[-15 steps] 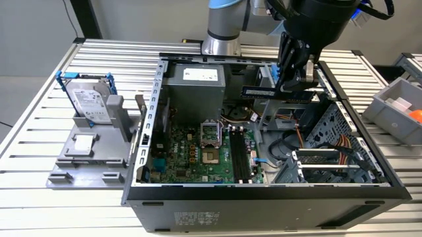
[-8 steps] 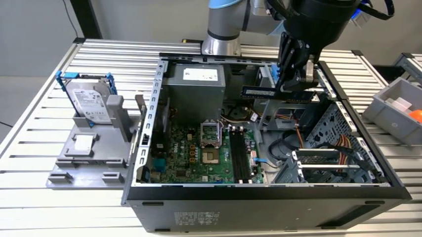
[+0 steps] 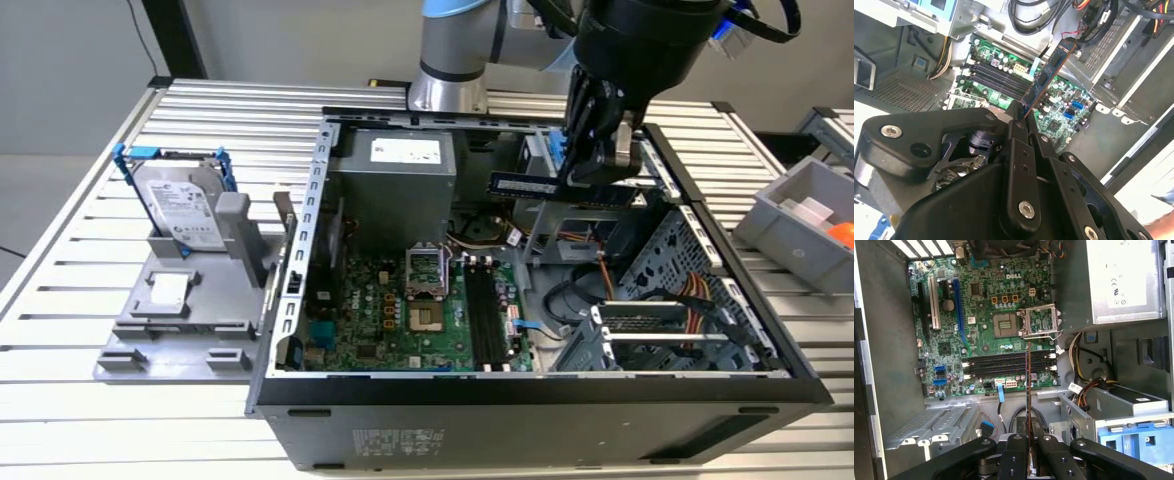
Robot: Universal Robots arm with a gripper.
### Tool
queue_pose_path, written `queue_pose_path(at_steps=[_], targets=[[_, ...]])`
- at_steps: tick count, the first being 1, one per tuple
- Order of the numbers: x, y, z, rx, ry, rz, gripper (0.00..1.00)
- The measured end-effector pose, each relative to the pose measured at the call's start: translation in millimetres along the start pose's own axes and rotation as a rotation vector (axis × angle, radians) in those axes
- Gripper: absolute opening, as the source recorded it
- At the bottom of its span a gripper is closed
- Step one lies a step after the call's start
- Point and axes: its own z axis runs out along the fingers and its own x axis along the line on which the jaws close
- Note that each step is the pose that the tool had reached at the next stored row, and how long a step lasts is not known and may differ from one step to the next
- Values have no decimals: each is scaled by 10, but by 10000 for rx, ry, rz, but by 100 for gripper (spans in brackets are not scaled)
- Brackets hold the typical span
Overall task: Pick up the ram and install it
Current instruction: 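Pick up the ram and move it above insertion slot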
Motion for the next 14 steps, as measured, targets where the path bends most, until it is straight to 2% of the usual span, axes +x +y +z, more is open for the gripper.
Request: queue_pose_path(at_steps=[3, 10, 14], targets=[[0, 0, 0, 1, -1, 32, 0], [0, 0, 0, 15, -5, 481, 0], [0, 0, 0, 16, -6, 501, 0]])
